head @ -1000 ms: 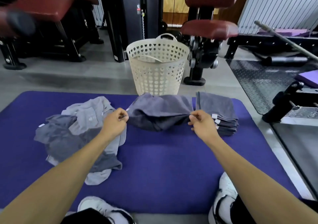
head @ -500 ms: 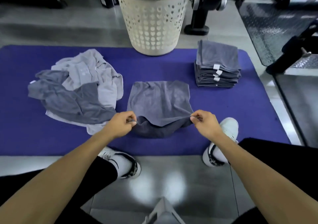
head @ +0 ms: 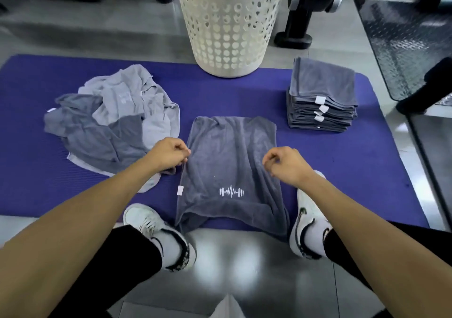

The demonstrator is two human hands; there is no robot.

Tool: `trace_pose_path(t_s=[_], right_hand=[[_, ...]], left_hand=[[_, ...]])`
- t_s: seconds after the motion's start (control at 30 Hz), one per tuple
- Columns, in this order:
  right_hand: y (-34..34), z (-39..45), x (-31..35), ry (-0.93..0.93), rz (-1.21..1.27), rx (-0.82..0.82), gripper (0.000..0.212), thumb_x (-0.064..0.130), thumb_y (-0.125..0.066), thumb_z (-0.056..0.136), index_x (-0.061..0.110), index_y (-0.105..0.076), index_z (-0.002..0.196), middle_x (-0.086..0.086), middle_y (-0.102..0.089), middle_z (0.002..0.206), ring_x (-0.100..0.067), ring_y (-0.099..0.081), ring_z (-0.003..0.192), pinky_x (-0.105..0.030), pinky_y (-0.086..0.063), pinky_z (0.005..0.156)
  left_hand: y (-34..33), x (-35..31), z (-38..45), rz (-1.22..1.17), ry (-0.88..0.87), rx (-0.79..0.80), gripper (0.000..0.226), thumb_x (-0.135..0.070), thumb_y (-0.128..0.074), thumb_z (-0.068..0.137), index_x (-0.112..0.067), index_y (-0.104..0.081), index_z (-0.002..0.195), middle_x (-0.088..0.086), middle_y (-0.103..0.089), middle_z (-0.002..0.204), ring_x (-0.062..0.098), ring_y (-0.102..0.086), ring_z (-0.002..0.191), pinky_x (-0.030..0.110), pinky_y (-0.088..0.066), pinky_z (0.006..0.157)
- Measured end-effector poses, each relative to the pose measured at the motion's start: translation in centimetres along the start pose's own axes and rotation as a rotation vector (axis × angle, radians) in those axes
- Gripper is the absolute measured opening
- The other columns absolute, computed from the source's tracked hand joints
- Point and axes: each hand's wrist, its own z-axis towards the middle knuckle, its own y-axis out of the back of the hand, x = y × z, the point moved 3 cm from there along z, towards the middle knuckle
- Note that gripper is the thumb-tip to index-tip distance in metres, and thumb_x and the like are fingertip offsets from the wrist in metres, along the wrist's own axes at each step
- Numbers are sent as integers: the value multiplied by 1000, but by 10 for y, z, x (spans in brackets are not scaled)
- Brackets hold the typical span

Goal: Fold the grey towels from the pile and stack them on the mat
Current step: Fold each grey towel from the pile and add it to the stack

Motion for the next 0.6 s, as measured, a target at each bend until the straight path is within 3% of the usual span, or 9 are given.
trace_pose_path(t_s=[0.17, 0.3, 0.43, 0.5, 0.6], right_hand=[[6, 87, 37, 42, -12, 15, 21, 8, -56, 88, 18, -66, 74, 11, -64, 71, -13, -64, 71, -18, -45, 62], [-5, 159, 45, 74, -97, 74, 18, 13, -54, 91, 11, -70, 82, 1, -68, 74, -19, -65, 74, -12, -45, 51], [-27, 227, 36, 132, -78, 113, 18, 14, -53, 91, 10, -70, 85, -2, -72, 82, -21, -67, 81, -37, -57, 76], [-39, 255, 29, 122, -8, 102, 15, 15, -56, 92, 14, -69, 86, 3, -71, 82, -14, -67, 78, -29, -56, 75], [-58, 289, 17, 123, 85, 21, 15, 15, -58, 93, 17, -68, 84, 7, -70, 78, -8, -67, 73, -17, -51, 63]], left_hand=[[9, -26, 72, 134, -26, 56, 18, -13, -61, 92, -14, -65, 74, 1, -70, 72, 7, -61, 59, 24, -49, 66], [8, -22, 142, 249, -95, 116, 19, -11, -60, 90, -19, -66, 74, -5, -68, 72, -5, -58, 51, 9, -40, 54], [5, 4, 211, 282, -90, 71, 10, -15, -64, 91, -22, -68, 85, 1, -72, 84, 13, -65, 75, 21, -50, 71], [0, 16, 239, 202, -74, 22, 11, -17, -65, 92, -26, -68, 85, -1, -70, 80, 15, -64, 74, 28, -51, 72], [-14, 31, 270, 64, -56, -58, 11, -22, -69, 90, -28, -70, 81, -10, -67, 73, 6, -61, 67, 24, -46, 70]])
